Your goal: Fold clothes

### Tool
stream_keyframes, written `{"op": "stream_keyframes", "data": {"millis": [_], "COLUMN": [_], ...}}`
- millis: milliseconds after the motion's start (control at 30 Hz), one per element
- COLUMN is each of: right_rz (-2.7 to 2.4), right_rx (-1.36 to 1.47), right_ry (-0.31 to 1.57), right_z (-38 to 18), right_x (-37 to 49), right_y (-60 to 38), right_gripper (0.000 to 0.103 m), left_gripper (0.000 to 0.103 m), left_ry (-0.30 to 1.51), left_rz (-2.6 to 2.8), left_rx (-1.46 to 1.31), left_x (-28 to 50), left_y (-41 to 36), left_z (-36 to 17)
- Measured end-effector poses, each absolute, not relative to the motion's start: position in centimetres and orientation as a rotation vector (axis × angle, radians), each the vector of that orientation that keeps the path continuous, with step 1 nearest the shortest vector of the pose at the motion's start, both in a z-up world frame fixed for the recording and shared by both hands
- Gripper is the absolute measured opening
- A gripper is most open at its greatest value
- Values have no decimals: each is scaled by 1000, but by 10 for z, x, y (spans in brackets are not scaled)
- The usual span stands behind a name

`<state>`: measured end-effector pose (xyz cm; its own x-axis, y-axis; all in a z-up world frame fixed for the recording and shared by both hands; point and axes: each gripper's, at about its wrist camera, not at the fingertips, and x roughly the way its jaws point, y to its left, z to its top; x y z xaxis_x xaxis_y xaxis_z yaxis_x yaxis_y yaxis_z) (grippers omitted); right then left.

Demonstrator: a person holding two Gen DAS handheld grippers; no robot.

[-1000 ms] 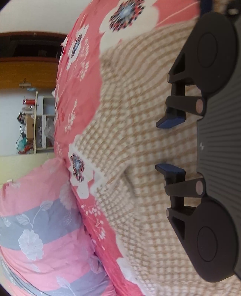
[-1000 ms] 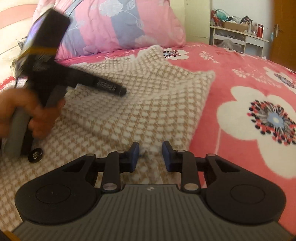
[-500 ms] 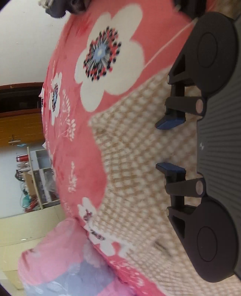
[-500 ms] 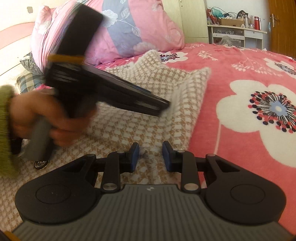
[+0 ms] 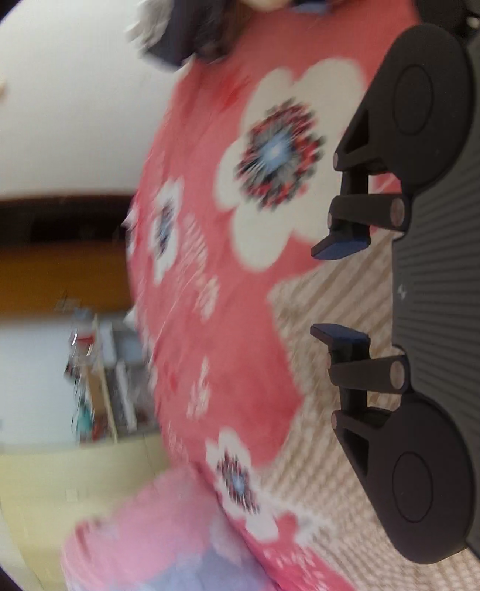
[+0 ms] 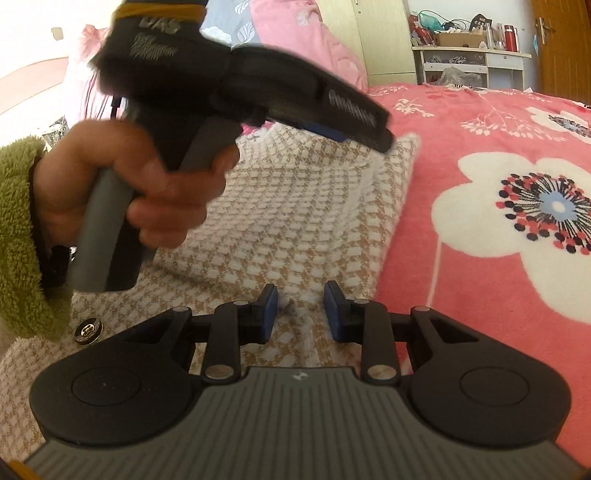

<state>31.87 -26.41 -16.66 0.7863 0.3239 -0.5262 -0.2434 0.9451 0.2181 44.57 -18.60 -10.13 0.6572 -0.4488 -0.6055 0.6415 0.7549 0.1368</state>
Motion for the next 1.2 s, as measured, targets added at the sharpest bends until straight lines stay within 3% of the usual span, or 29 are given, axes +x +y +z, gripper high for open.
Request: {"op": "stream_keyframes", "data": {"millis": [367,667,1000,1200], "right_rz": [312,330,348,350], "right_rx": [159,208,265,270], "right_ry": [589,584,587,587], "right_z": [-167,-169,-171,-172], "right_x": [319,320,322,323], "right_y": [-266,-273,-280,-280], "right_gripper": [26,26,26,27], "left_gripper": [50,50,62,68], "left_ry": [622,596,500,481], "left_rz": [-566,-517,-177,169], "left_rx": [305,254,49,-51], "left_x": [510,486,400,332], "left_y": [-222,-183,9,161], "left_z": [-139,-83,48,79]}}
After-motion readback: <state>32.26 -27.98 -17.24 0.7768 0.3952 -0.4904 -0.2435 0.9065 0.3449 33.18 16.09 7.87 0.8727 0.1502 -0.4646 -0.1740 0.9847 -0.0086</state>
